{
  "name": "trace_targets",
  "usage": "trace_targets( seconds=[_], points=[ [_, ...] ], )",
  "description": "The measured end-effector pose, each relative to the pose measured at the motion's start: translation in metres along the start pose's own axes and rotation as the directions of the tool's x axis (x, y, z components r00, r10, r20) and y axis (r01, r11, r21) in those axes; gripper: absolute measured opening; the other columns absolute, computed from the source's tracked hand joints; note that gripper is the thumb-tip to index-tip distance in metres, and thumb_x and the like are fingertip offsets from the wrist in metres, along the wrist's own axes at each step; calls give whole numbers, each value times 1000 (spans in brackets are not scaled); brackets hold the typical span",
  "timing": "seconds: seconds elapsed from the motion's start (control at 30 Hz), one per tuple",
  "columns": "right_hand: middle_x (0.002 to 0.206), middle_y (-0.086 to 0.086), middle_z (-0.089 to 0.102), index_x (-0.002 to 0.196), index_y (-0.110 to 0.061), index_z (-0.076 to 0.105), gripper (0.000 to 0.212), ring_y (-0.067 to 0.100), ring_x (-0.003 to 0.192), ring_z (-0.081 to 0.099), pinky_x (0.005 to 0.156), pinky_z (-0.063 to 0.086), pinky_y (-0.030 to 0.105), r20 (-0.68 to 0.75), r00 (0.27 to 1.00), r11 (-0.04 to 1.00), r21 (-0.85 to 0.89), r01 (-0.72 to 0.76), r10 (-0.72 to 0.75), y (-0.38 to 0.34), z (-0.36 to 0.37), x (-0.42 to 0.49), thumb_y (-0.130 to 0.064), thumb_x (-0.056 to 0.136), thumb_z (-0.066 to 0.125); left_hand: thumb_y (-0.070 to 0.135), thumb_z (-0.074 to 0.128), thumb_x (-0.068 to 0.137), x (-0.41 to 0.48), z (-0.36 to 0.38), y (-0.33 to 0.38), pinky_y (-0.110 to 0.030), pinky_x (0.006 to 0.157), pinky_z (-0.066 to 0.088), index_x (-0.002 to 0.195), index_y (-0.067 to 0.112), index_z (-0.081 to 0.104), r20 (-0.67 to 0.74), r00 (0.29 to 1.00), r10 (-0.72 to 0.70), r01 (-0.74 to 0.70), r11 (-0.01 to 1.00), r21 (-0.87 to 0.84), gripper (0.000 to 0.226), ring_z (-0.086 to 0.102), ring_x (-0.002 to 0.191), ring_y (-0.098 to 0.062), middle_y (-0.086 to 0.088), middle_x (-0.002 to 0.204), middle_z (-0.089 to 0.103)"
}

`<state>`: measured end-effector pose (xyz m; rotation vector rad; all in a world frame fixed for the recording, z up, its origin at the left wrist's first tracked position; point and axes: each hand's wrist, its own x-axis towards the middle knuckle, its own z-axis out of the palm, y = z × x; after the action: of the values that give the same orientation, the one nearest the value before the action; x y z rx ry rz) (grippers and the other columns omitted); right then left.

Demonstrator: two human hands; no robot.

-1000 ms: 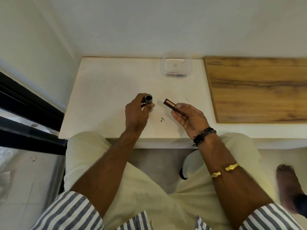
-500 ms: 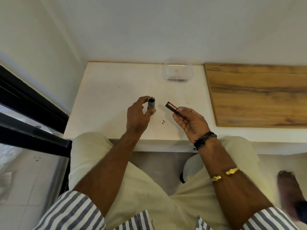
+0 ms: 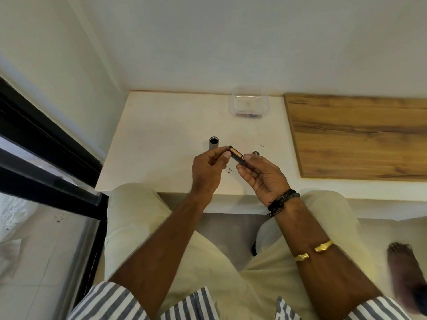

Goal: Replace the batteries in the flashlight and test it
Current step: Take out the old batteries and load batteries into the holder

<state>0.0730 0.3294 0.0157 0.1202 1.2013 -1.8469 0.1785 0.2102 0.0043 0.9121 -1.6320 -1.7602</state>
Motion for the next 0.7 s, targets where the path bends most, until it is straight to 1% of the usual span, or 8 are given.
trace_targets(
  seconds=[0.1,0.23,0.33,0.43,0.5,0.6,0.7],
  points=[
    [103,20,77,100,-3,73,12,24,80,77,68,64,28,2,1000,995,-104,11,-11,0,2,-3,-7,89,74,16,67,94,-1,-2,1,-36,85,60,110,16,73,40,996,-76,80,989,-120,18,72,92,-17,2,96,77],
    [100,18,78,104,-2,74,16,23,76,77,69,64,28,19,999,971,-234,49,-46,3,5,-5,-7,89,74,16,63,96,-1,-3,3,-32,82,60,111,10,71,79,986,-146,160,964,-214,18,73,96,-23,-6,100,77],
    [100,18,78,107,-2,76,17,23,76,76,72,64,29,31,991,916,-377,135,-133,3,4,-5,-7,91,71,17,63,96,0,-5,3,-31,76,60,109,8,70,96,977,-189,209,939,-272,17,74,94,-27,-11,98,76],
    [94,19,78,109,-2,76,18,26,79,76,78,64,36,85,959,786,-556,271,-270,2,0,-3,-4,93,69,17,63,97,1,-6,2,-38,77,61,111,1,68,123,964,-234,261,921,-288,23,73,94,-32,-18,102,74],
    [91,18,77,109,-2,77,18,27,80,77,78,64,39,155,930,671,-654,349,-333,1,-2,-4,-3,93,69,17,63,97,1,-7,2,-38,75,61,112,-2,67,133,958,-252,280,921,-271,25,73,94,-34,-20,102,73],
    [93,13,78,109,-4,78,18,25,82,77,77,65,37,259,887,496,-752,434,-383,2,-4,-6,-2,93,69,16,64,96,0,-7,1,-35,71,61,110,-3,68,139,954,-265,291,929,-228,23,74,91,-32,-20,101,72],
    [92,7,78,108,-6,78,18,21,81,77,78,64,31,333,853,362,-798,482,-401,1,-5,-7,-4,91,71,17,66,94,1,-7,0,-33,68,60,103,1,70,135,952,-273,294,939,-176,19,74,88,-31,-21,100,72]
  ],
)
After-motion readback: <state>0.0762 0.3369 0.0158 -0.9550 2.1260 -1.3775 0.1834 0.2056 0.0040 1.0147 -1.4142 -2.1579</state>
